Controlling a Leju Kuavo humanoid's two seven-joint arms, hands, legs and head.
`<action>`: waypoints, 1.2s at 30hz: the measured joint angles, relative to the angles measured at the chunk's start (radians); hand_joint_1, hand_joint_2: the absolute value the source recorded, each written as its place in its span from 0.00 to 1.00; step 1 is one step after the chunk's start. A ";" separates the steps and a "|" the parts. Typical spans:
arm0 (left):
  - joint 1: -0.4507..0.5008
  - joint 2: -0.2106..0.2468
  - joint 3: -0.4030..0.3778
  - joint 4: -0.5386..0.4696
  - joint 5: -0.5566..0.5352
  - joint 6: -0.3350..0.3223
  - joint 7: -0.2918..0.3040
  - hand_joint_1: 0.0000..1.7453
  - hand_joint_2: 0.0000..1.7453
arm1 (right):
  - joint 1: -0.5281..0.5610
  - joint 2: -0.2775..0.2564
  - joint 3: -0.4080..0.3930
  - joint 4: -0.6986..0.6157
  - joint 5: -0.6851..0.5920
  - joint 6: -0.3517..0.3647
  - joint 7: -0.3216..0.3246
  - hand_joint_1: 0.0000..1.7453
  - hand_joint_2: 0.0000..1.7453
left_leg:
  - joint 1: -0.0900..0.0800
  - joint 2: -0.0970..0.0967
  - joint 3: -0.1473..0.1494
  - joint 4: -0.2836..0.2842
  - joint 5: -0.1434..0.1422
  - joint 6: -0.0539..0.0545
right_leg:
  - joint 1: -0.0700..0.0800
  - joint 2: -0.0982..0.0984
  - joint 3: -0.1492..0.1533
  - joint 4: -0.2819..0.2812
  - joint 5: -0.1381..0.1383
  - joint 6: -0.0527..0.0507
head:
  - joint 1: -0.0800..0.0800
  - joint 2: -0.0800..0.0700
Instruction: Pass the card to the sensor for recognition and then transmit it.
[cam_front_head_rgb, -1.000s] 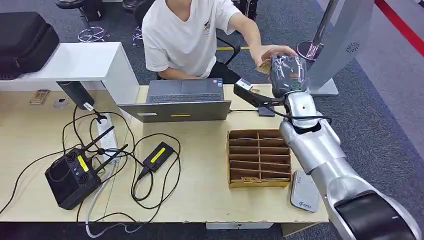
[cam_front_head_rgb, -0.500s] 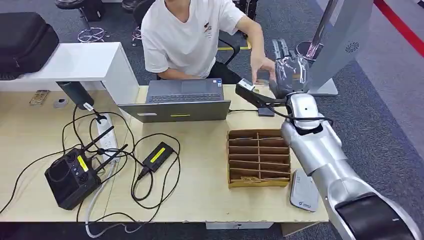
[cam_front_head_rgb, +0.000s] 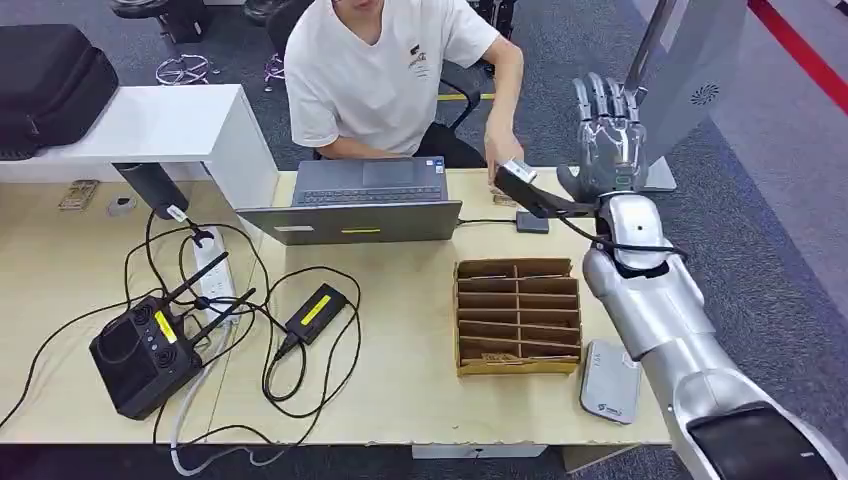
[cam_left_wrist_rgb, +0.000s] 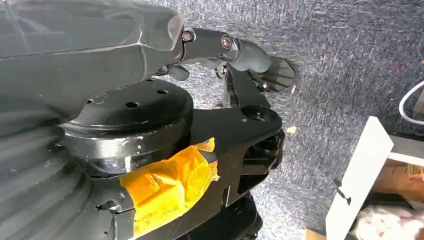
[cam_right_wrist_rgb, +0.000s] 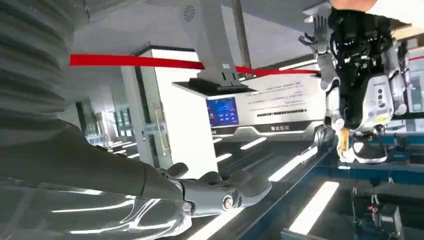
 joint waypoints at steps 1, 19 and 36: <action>0.000 0.000 0.000 0.000 0.002 0.000 0.003 0.00 1.00 | 0.009 -0.009 -0.007 -0.010 -0.006 -0.005 -0.004 0.00 1.00 | 0.000 0.000 0.000 0.000 0.000 0.000 | 0.000 0.000 0.000 0.000 0.000 0.000 | 0.000 0.000; 0.004 -0.009 0.024 0.000 0.049 0.024 0.006 0.00 1.00 | 0.460 -0.159 -0.215 -0.499 -0.117 -0.089 -0.140 0.00 0.00 | 0.000 -0.001 -0.001 0.000 -0.001 0.001 | 0.000 -0.001 0.000 -0.001 -0.001 0.000 | 0.000 0.000; 0.006 -0.037 0.095 0.000 0.121 0.040 -0.023 0.00 1.00 | 0.920 -0.071 -0.411 -0.921 -0.888 0.177 -0.508 0.00 1.00 | 0.000 -0.001 -0.001 -0.001 -0.002 0.001 | 0.000 -0.002 -0.001 -0.001 -0.002 0.000 | 0.000 0.000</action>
